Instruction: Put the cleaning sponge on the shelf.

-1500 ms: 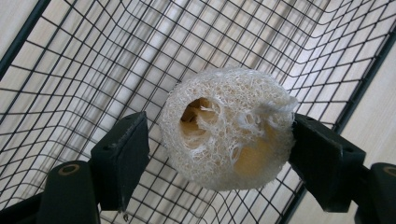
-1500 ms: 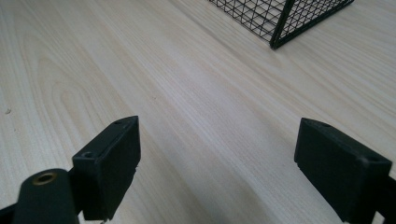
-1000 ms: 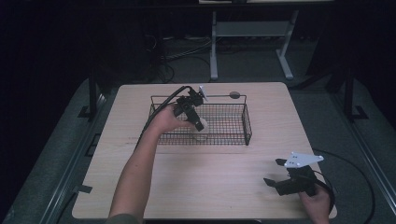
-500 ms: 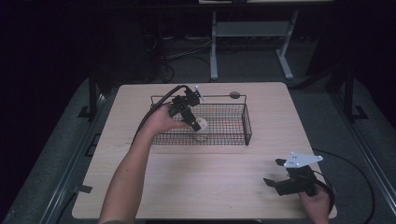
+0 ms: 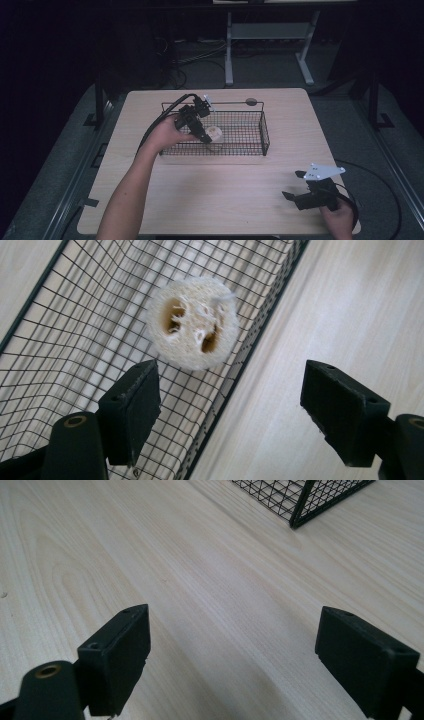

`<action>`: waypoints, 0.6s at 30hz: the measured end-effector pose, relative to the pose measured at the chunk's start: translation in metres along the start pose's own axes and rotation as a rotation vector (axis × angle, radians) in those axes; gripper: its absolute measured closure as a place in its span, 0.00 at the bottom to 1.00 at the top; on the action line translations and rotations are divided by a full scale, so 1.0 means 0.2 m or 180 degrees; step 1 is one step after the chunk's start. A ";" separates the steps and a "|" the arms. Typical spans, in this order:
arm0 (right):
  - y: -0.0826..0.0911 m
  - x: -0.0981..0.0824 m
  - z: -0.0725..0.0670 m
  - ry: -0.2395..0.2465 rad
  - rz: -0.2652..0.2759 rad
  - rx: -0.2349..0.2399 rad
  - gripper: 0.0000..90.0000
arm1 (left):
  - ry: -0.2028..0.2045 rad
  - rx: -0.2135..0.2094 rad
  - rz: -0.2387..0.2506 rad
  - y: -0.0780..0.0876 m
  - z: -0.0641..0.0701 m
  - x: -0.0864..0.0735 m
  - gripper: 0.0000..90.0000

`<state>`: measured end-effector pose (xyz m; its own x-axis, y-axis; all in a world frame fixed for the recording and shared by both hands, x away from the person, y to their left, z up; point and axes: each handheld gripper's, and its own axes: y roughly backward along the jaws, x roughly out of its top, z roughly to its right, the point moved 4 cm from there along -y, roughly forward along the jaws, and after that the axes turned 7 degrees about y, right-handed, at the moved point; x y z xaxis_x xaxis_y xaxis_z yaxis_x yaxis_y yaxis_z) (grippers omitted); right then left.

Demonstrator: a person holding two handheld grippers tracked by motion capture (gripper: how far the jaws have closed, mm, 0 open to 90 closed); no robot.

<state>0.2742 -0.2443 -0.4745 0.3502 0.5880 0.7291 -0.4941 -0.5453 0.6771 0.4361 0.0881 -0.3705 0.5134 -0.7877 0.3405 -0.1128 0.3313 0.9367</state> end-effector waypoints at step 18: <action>0.00 0.00 -0.01 0.0004 -0.0041 -0.0032 0.16 | -0.0066 -0.0081 0.0160 0.00 0.12 -0.18 0.25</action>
<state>0.2724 -0.2421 -0.4750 0.3555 0.5957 0.7203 -0.4975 -0.5318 0.6854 0.3978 0.1044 -0.3800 0.4899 -0.7802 0.3890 -0.1164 0.3837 0.9161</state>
